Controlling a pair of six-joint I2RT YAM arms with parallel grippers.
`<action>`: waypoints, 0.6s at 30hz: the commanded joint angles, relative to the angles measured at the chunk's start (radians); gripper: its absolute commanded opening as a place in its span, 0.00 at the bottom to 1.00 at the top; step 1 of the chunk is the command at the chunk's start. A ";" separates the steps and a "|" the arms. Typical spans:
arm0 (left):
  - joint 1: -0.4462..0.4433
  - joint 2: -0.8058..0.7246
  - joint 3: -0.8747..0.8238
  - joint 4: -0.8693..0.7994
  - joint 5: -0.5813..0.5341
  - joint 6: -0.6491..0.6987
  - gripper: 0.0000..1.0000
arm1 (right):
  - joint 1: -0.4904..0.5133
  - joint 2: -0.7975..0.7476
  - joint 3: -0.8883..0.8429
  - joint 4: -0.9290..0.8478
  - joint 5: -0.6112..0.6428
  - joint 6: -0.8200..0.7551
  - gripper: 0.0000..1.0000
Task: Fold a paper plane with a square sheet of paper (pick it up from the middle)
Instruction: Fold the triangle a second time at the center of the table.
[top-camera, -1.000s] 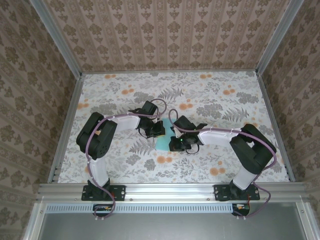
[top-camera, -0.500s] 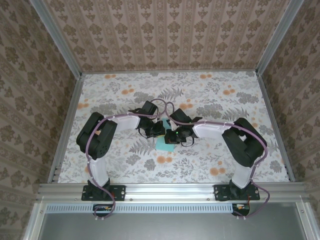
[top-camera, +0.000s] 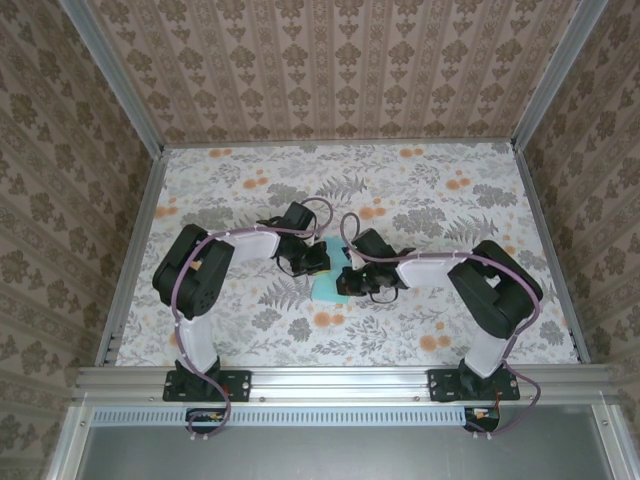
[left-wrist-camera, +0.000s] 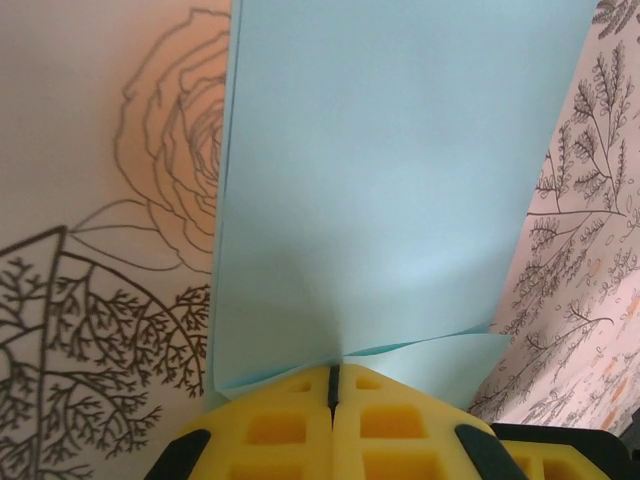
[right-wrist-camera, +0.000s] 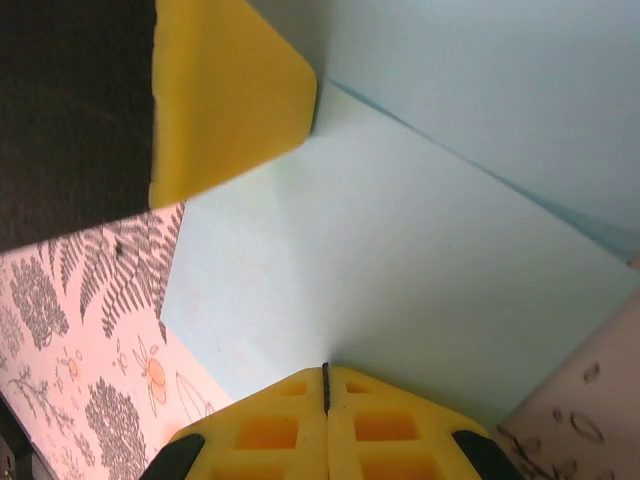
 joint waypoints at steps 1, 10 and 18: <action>0.015 0.093 -0.064 -0.113 -0.127 -0.009 0.02 | 0.016 -0.020 -0.106 -0.207 -0.047 0.004 0.06; 0.016 0.073 -0.022 -0.116 -0.078 0.021 0.04 | -0.010 -0.205 -0.024 -0.318 0.053 -0.028 0.08; 0.016 -0.062 0.056 -0.059 0.049 0.016 0.21 | -0.098 -0.220 -0.003 -0.115 0.146 0.109 0.27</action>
